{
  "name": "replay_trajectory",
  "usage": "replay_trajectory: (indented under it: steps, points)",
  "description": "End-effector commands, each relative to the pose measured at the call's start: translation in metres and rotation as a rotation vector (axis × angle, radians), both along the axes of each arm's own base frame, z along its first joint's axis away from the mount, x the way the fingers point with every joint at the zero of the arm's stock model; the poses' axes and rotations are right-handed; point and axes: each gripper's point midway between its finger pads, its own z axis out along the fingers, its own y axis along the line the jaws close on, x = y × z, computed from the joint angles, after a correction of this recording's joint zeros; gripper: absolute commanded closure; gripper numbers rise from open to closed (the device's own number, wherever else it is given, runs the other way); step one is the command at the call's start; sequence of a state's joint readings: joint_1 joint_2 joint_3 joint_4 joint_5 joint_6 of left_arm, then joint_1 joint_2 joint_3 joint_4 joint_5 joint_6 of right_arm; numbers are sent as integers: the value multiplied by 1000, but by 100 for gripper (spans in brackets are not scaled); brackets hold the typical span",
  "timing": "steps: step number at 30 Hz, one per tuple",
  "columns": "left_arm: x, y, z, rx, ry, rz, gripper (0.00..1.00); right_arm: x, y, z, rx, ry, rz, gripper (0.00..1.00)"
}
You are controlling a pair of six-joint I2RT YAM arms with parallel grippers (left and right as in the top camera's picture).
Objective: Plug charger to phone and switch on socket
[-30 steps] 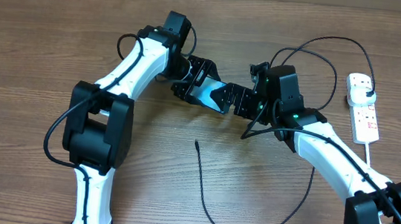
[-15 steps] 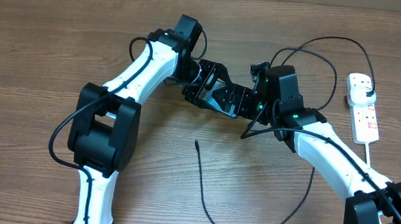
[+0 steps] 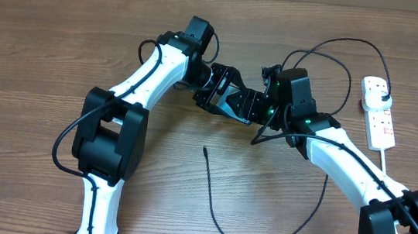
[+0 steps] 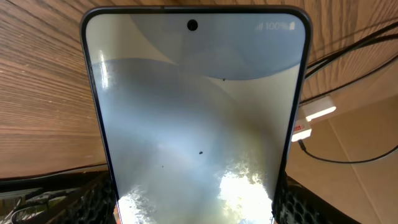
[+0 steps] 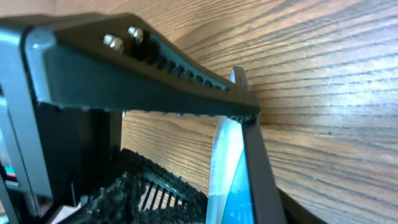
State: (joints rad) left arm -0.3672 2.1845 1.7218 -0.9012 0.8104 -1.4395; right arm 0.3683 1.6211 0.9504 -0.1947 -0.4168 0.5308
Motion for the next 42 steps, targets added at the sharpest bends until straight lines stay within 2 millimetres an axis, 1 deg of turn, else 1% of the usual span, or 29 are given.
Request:
replay_trajectory:
  steps: [1,4,7,9,13,17,25,30,36,42]
  points:
    - [2,-11,13,-53,-4,-11,96,6,2,5,0,-18,-3,44]
    - [3,-11,14,-56,-10,-12,96,6,2,5,0,-18,-3,45]
    - [5,-12,14,-61,-22,-12,96,6,2,5,0,-18,-3,53]
    - [5,-12,14,-60,-21,-12,96,6,2,5,0,-18,-3,53]
    - [5,-12,14,-60,-21,-12,96,6,2,4,-2,-19,-5,58]
    - [5,-12,14,-59,-22,-12,96,6,2,4,-3,-18,-5,64]
    - [5,-12,14,-59,-22,-12,96,6,2,4,-4,-15,-5,67]
    - [5,-12,14,-59,-23,-12,96,6,2,4,-4,-15,-5,76]
    - [8,-13,15,-65,-46,-17,96,6,2,4,-4,-15,-5,78]
    - [8,-13,15,-64,-46,-17,96,6,2,4,-4,-15,-5,87]
